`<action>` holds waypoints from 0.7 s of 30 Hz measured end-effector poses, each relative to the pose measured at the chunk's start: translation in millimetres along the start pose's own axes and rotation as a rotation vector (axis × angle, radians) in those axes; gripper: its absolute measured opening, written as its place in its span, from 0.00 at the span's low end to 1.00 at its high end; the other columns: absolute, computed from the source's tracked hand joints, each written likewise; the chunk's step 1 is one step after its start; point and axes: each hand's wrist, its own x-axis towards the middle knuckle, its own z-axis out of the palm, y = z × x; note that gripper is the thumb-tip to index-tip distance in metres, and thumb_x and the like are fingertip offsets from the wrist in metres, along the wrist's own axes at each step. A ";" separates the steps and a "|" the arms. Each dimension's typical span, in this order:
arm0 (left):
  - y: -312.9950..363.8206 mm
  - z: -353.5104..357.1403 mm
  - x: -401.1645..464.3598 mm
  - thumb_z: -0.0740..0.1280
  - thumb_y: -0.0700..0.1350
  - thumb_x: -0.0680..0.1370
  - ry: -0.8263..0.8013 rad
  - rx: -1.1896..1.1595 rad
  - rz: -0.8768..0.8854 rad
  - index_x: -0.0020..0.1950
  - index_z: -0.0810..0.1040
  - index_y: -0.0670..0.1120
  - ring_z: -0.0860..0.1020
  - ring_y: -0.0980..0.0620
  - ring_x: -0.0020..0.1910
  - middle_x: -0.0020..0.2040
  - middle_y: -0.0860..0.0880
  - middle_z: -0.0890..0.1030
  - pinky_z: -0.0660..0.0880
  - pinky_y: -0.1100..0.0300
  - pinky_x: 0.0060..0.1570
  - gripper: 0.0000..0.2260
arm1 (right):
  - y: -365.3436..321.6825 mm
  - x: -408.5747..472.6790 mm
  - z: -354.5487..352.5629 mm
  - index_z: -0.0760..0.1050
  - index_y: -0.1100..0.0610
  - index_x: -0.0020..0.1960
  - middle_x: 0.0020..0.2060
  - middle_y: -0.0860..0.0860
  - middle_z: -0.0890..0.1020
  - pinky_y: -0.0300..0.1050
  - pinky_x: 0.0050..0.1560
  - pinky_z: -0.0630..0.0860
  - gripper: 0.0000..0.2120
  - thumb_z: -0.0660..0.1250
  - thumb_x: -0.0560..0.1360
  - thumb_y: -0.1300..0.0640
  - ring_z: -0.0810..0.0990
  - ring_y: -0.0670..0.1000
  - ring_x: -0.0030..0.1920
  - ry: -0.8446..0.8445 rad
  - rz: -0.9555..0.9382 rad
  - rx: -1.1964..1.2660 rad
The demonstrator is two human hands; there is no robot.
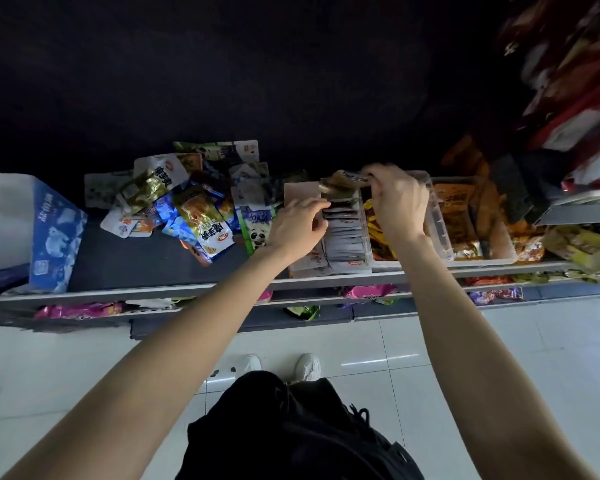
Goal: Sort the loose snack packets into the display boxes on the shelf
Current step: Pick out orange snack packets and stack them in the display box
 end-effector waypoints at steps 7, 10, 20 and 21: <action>3.6 2.8 -4.6 0.60 0.47 0.80 0.000 0.031 0.005 0.70 0.69 0.51 0.67 0.51 0.68 0.69 0.51 0.71 0.63 0.56 0.67 0.17 | -4.0 8.1 6.3 0.81 0.55 0.49 0.38 0.54 0.83 0.44 0.31 0.71 0.13 0.65 0.72 0.69 0.82 0.58 0.36 -0.203 -0.098 -0.148; 3.4 5.8 -7.8 0.60 0.46 0.80 -0.018 0.036 0.014 0.71 0.68 0.51 0.67 0.52 0.68 0.69 0.52 0.71 0.62 0.56 0.68 0.18 | -5.0 -5.0 24.0 0.79 0.52 0.56 0.45 0.53 0.83 0.48 0.53 0.71 0.15 0.59 0.77 0.64 0.80 0.56 0.51 -0.548 -0.144 -0.388; -48.5 -4.5 -71.9 0.66 0.43 0.76 0.452 -0.318 -0.342 0.51 0.76 0.45 0.78 0.55 0.45 0.45 0.52 0.80 0.67 0.75 0.40 0.05 | -81.1 -62.7 23.1 0.80 0.61 0.53 0.47 0.56 0.83 0.49 0.48 0.79 0.14 0.62 0.70 0.68 0.81 0.57 0.49 -0.211 -0.244 0.179; -60.4 -2.9 -80.8 0.66 0.43 0.76 0.453 -0.366 -0.440 0.51 0.75 0.45 0.78 0.55 0.44 0.44 0.52 0.80 0.66 0.75 0.38 0.05 | -97.2 -67.9 28.6 0.80 0.61 0.54 0.48 0.57 0.83 0.49 0.46 0.80 0.16 0.64 0.69 0.71 0.81 0.57 0.49 -0.284 -0.228 0.240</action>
